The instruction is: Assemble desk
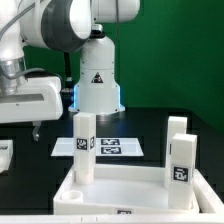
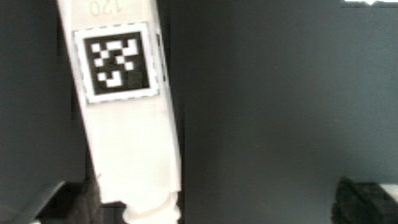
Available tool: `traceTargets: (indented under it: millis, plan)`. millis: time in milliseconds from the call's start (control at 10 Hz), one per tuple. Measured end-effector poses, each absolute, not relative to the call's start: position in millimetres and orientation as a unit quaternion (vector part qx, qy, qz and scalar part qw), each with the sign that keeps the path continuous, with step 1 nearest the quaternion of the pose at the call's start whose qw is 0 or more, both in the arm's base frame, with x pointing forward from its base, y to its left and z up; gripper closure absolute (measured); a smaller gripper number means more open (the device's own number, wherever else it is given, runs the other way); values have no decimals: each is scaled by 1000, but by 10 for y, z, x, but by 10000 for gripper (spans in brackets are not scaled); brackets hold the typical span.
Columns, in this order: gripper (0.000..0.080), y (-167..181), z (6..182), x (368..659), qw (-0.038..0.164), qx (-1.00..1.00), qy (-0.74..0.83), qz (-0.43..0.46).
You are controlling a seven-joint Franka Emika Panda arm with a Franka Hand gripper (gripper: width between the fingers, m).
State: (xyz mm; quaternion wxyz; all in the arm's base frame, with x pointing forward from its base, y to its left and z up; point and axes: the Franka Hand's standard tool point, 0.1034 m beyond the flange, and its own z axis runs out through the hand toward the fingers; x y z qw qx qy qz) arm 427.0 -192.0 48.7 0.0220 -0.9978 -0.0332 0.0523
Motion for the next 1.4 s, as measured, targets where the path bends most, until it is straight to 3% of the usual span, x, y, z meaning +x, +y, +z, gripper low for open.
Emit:
traceTargets:
  millis: [300, 600, 900, 1100, 1400]
  plan:
    - [150, -2107, 274, 4175, 2, -996, -78, 53]
    - [150, -2094, 144, 4066, 5, -995, -75, 64]
    - [192, -2096, 141, 4063, 5, -995, -80, 65]
    - [497, -2096, 141, 4063, 5, -994, -84, 65]
    - [515, -1689, 332, 4137, 14, -976, -215, 43]
